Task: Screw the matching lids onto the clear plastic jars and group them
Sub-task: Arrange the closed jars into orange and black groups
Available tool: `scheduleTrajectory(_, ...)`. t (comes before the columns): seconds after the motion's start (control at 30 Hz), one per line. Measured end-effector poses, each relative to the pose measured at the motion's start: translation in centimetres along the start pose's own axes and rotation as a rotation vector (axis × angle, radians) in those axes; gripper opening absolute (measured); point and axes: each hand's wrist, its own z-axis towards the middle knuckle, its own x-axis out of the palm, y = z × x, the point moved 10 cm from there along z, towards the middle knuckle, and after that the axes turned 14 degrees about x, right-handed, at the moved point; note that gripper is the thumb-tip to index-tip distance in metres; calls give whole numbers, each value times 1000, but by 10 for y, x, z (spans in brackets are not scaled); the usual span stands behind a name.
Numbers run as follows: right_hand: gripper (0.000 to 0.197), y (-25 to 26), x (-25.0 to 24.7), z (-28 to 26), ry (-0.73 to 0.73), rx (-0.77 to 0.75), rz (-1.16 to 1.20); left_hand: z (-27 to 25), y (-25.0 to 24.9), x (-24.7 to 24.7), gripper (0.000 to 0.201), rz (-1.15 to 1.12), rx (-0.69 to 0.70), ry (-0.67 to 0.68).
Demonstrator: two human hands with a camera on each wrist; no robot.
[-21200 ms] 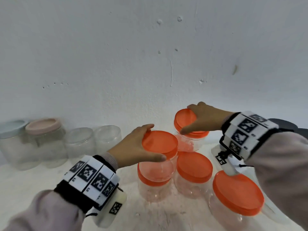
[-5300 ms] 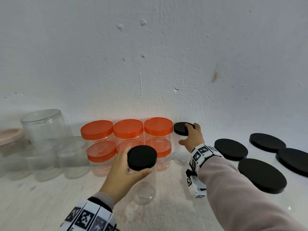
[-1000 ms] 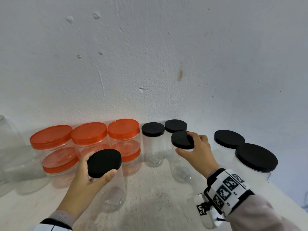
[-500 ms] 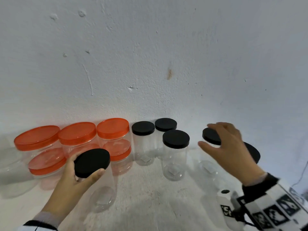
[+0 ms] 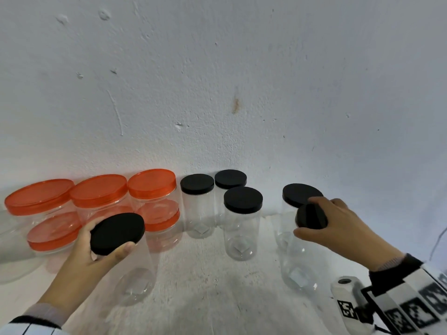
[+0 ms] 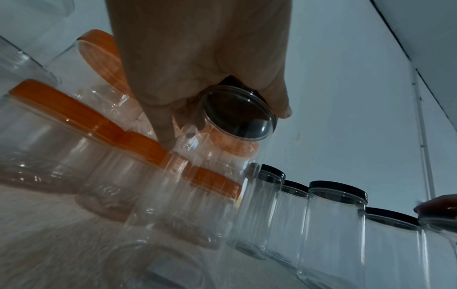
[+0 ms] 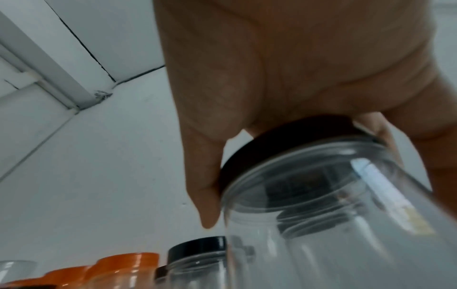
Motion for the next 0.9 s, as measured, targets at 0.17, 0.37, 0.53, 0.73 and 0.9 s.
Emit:
scheduleTrajectory(0.17, 87, 32, 18, -11, 36, -139, -3, -2, -3, 0, 86, 7, -14, 6)
scheduleTrajectory(0.37, 88, 42, 27, -14, 44, -210, -39, -3, 0, -2, 104, 28, -26, 10)
scheduleTrajectory(0.53, 96, 45, 19, -13, 69, -269, -10, -4, 5, -6, 78, 31, -50, 0)
scheduleTrajectory(0.73, 33, 26, -33, 38, -97, -256, 266, -4, 10, -7, 77, 36, -62, 3)
scheduleTrajectory(0.9, 31, 23, -12, 78, 141, -318, 194, -3, 10, -7, 78, 16, -60, 6)
